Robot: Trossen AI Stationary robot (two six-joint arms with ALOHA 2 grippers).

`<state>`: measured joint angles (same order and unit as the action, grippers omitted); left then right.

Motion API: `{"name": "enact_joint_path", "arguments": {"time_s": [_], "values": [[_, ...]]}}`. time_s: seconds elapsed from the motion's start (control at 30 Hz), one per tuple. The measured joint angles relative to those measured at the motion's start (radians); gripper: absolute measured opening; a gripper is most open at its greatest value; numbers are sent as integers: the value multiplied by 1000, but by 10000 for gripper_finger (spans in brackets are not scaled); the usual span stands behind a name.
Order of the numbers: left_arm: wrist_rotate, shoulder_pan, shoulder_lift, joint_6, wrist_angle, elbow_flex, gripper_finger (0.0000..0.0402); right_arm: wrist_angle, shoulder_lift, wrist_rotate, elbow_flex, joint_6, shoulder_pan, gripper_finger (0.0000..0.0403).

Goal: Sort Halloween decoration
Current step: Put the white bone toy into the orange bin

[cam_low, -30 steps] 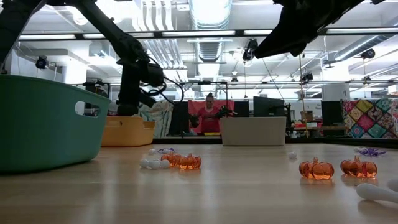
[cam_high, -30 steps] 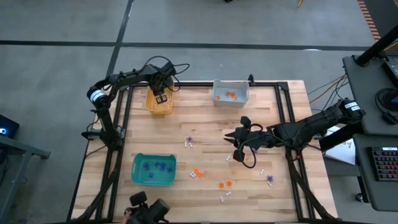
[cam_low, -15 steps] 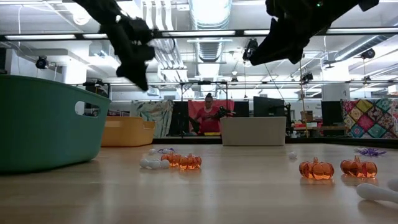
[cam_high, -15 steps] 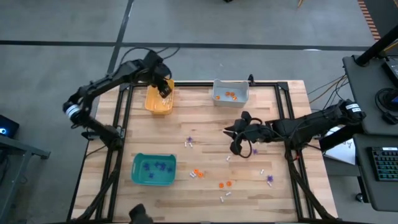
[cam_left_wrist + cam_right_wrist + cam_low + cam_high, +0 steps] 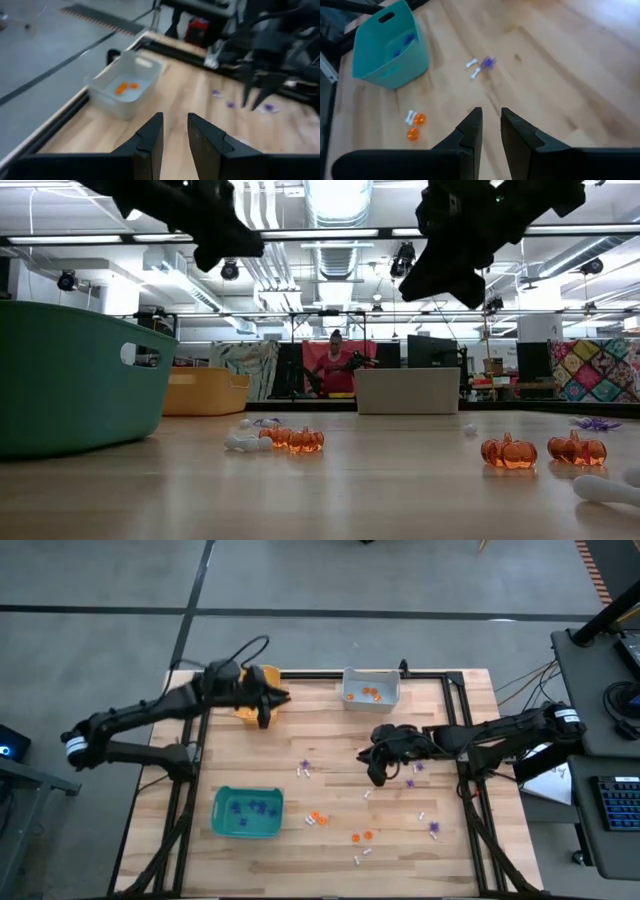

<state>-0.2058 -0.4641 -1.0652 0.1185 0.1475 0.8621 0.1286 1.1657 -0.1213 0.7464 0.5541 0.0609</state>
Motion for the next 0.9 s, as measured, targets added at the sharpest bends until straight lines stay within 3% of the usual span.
{"name": "enact_joint_path", "arguments": {"time_s": [0.2, 0.4, 0.67, 0.9], "values": [[56, 149, 48, 69, -239, -151, 71, 64, 30, 66, 0, 112, 1, 59], [65, 248, 45, 121, -470, -255, 71, 242, 42, 105, 0, 239, 1, 59], [66, 274, 33, 133, -500, -268, 71, 561, 47, 181, 0, 413, 0, 59], [67, 274, 33, 127, -507, -268, 71, 809, 47, 182, 0, 555, 0, 58]]}}
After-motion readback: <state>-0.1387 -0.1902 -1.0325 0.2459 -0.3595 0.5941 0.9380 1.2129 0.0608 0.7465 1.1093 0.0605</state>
